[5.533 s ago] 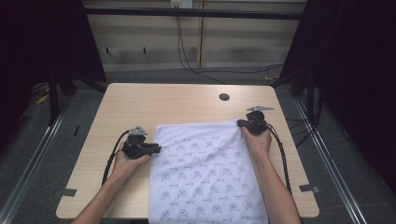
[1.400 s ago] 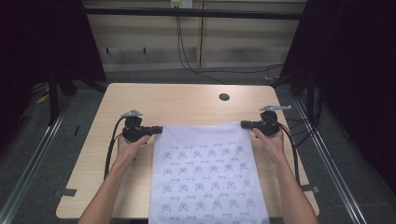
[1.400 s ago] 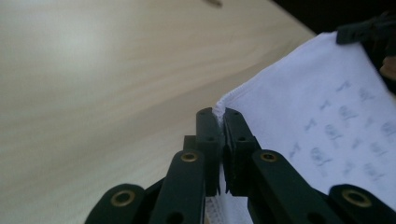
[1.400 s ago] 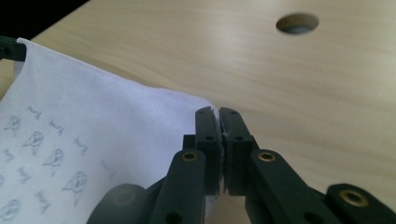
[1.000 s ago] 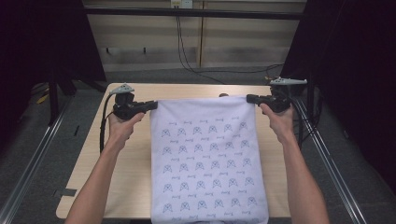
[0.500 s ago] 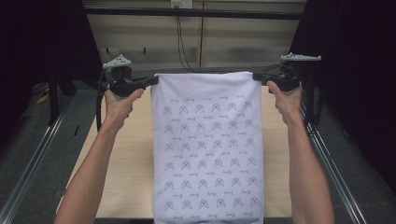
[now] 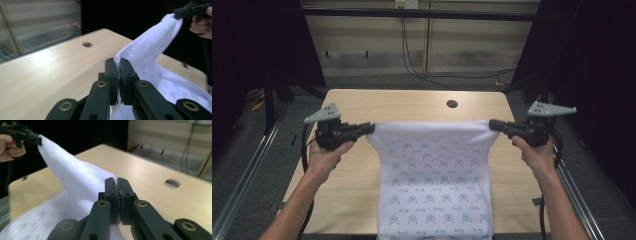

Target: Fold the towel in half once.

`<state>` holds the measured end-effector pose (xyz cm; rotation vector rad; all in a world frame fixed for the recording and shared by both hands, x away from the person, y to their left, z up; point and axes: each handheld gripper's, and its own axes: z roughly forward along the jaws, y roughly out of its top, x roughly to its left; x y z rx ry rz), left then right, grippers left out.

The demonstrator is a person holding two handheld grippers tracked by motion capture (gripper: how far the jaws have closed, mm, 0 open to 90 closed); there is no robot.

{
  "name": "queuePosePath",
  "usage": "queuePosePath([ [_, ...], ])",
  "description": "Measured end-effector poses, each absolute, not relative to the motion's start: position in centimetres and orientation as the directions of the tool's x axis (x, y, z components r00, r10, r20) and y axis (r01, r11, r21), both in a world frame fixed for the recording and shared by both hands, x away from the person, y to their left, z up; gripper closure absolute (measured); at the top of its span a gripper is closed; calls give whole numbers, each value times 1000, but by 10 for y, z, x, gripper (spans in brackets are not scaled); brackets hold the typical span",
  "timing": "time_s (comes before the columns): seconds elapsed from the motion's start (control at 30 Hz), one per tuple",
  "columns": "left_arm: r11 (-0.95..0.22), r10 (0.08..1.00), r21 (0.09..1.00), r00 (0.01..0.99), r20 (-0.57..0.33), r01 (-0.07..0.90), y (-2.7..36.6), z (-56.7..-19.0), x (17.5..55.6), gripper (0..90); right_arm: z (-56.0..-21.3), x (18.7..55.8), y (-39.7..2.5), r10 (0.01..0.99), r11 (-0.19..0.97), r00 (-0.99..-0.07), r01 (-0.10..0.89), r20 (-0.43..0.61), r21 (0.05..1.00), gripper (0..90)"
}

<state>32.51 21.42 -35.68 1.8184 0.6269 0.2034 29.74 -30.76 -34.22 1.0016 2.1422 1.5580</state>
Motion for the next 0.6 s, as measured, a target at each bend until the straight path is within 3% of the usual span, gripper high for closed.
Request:
queuePosePath([
  [0.23,-279,465,871,851,-245,403,217,-409,278,864,-386,233,-296,656,275,-738,428,157,861,881],
  [0.43,-370,439,799,847,-300,474,205,-451,262,863,-443,212,-288,657,335,-716,558,236,759,881],
  [0.6,-449,417,744,853,-314,494,194,-473,252,860,-462,201,-286,659,369,-709,594,250,714,880],
])
